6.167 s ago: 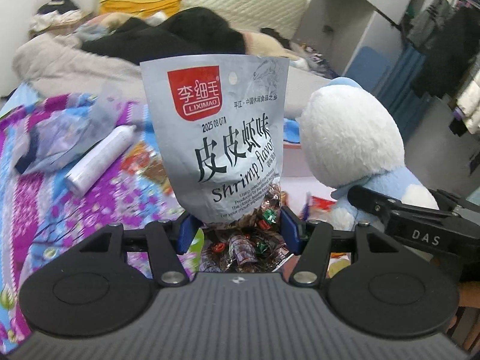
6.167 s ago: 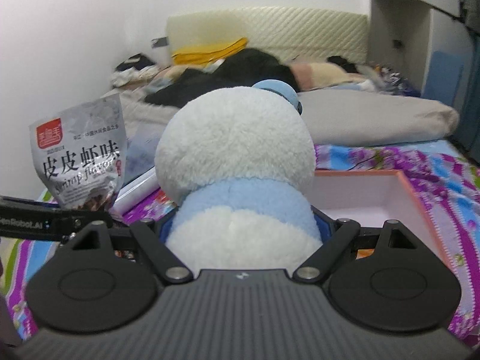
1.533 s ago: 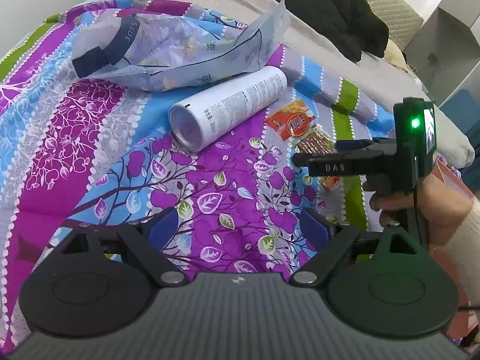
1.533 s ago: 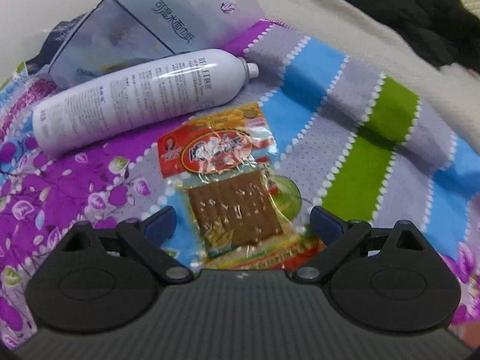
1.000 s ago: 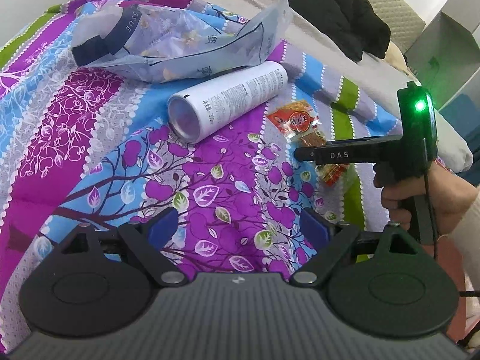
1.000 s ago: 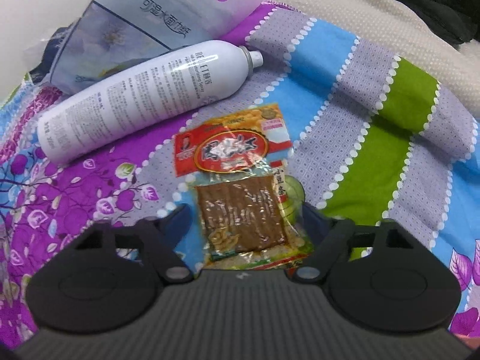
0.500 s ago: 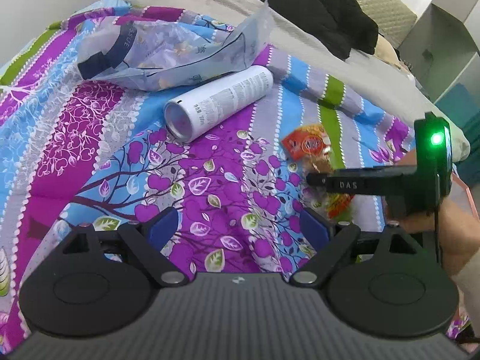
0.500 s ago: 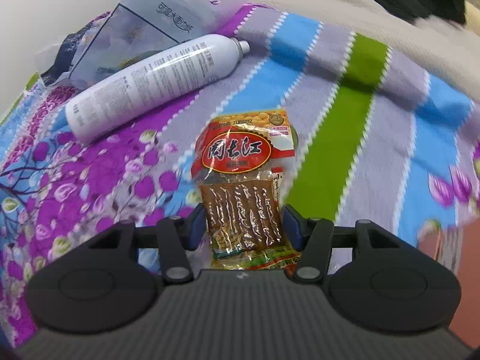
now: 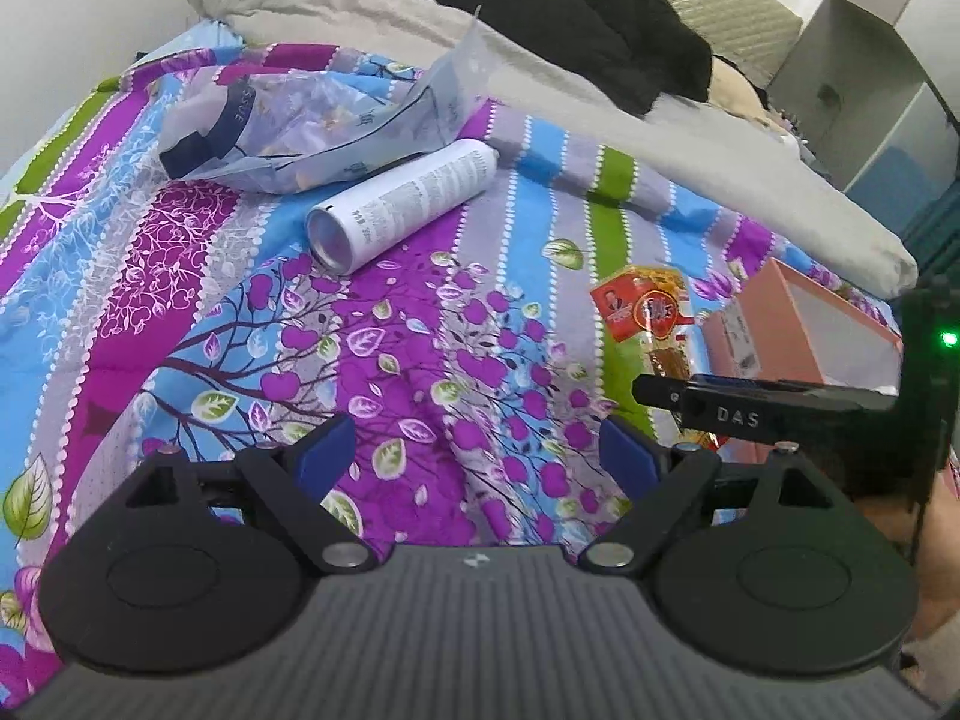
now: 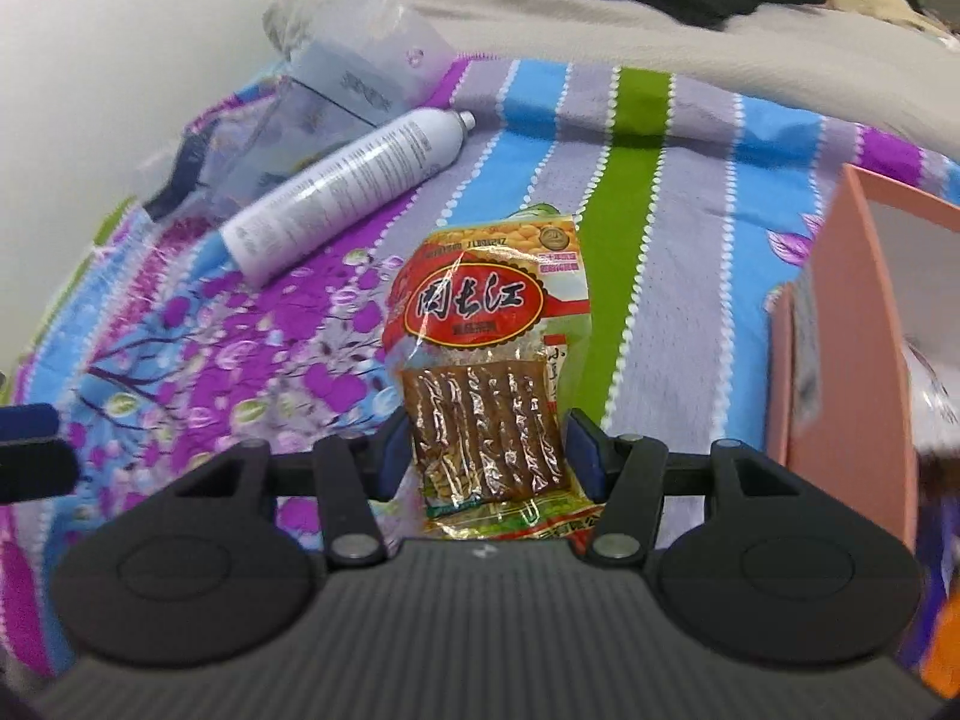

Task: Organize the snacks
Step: 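Lift the spicy strip packet with the right tool and carry it to the box, then lower the spicy strip packet into the pink box and open the right tool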

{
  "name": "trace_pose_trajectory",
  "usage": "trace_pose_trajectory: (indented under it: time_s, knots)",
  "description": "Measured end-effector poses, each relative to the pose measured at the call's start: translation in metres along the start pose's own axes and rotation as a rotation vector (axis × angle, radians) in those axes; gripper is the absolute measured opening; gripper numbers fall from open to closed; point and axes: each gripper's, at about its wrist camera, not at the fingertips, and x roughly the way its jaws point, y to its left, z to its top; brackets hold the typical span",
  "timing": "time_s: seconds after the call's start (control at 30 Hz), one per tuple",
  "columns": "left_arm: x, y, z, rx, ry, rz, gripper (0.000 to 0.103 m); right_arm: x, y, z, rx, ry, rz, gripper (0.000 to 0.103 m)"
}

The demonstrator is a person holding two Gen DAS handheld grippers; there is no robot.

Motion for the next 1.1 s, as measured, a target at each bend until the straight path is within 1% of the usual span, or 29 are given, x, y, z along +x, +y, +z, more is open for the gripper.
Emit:
trace_pose_trajectory:
  time_s: [0.17,0.27,0.37,0.5,0.77,0.93,1.1]
  knots:
    - [-0.021,-0.011,-0.010,0.025,-0.011,-0.015,0.090,-0.042,0.013,-0.016,0.030,-0.050,-0.006,0.057]
    - [-0.036,-0.017,-0.017,0.035,-0.026,-0.019,0.090,-0.065,0.019,-0.025,0.044,-0.071,0.006,0.057]
    - [-0.048,-0.022,-0.024,0.043,-0.034,-0.024,0.090,-0.087,0.024,-0.036,0.049,-0.090,-0.017,0.057]
    - [-0.066,-0.028,-0.035,0.057,-0.046,-0.034,0.090,-0.114,0.029,-0.050,0.066,-0.120,-0.024,0.057]
    - [-0.093,-0.045,-0.044,0.085,-0.074,-0.063,0.090,-0.158,0.041,-0.068,0.064,-0.185,-0.060,0.057]
    - [-0.103,-0.067,-0.043,0.125,-0.093,-0.097,0.090,-0.180,0.037,-0.074,0.073,-0.224,-0.092,0.057]
    - [-0.107,-0.094,-0.040,0.177,-0.104,-0.136,0.090,-0.200,0.022,-0.080,0.101,-0.259,-0.130,0.057]
